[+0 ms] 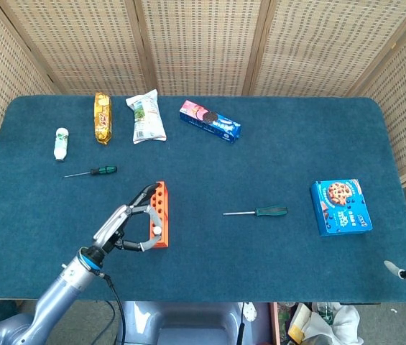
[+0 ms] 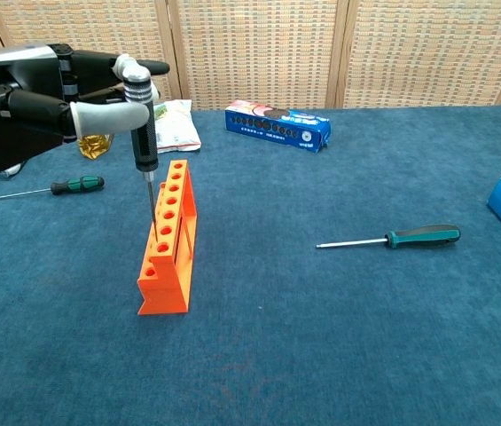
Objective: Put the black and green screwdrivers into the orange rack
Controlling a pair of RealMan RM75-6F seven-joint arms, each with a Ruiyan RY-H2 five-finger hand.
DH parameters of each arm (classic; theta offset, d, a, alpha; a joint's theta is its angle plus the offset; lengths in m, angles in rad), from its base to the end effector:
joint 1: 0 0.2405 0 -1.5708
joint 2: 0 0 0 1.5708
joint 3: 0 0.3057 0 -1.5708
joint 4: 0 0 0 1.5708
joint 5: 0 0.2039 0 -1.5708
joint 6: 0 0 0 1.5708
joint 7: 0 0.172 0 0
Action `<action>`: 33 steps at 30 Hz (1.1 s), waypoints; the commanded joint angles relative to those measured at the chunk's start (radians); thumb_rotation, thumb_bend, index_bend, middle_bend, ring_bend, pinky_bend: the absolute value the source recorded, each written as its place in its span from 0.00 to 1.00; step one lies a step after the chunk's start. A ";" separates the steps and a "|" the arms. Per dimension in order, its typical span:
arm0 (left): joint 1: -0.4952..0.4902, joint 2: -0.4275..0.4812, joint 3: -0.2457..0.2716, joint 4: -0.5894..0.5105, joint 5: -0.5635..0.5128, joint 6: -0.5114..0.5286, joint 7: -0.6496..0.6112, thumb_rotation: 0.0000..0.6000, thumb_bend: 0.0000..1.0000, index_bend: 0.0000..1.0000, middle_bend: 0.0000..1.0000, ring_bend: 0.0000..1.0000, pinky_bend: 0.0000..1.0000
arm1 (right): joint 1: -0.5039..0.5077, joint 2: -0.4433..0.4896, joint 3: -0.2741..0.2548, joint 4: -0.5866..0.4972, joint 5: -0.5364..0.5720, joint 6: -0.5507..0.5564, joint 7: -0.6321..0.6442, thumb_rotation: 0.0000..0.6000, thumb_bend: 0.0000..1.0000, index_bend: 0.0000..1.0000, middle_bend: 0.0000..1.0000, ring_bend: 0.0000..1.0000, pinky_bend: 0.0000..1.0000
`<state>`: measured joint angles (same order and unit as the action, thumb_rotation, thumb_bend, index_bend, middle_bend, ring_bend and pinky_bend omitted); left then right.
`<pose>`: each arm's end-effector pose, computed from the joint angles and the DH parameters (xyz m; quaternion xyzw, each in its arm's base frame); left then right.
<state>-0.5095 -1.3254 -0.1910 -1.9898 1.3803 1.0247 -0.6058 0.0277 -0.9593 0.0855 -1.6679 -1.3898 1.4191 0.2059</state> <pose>-0.1367 0.2994 0.0526 -0.4781 -0.6776 -0.5537 0.0757 -0.3761 -0.1969 0.2433 0.5251 -0.4605 0.3834 0.6043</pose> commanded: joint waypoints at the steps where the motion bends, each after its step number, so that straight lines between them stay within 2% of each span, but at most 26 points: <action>1: -0.002 -0.006 0.007 0.019 0.021 0.002 -0.038 1.00 0.48 0.65 0.00 0.00 0.00 | -0.001 0.001 0.000 0.000 -0.001 0.001 0.003 1.00 0.00 0.00 0.00 0.00 0.00; 8: -0.002 -0.021 0.010 0.057 0.040 0.025 -0.079 1.00 0.50 0.65 0.00 0.00 0.00 | -0.001 0.003 -0.001 0.000 -0.003 0.001 0.007 1.00 0.00 0.00 0.00 0.00 0.00; 19: -0.017 -0.037 0.026 0.105 0.053 0.008 -0.142 1.00 0.50 0.66 0.00 0.00 0.00 | 0.000 0.002 0.000 0.001 -0.002 -0.002 0.007 1.00 0.00 0.00 0.00 0.00 0.00; 33: -0.025 -0.070 0.039 0.152 0.034 0.013 -0.118 1.00 0.50 0.66 0.00 0.00 0.00 | -0.001 0.005 -0.001 0.001 -0.005 0.000 0.016 1.00 0.00 0.00 0.00 0.00 0.00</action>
<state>-0.5348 -1.3943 -0.1533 -1.8400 1.4156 1.0380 -0.7236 0.0265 -0.9539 0.0850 -1.6666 -1.3947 1.4186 0.2223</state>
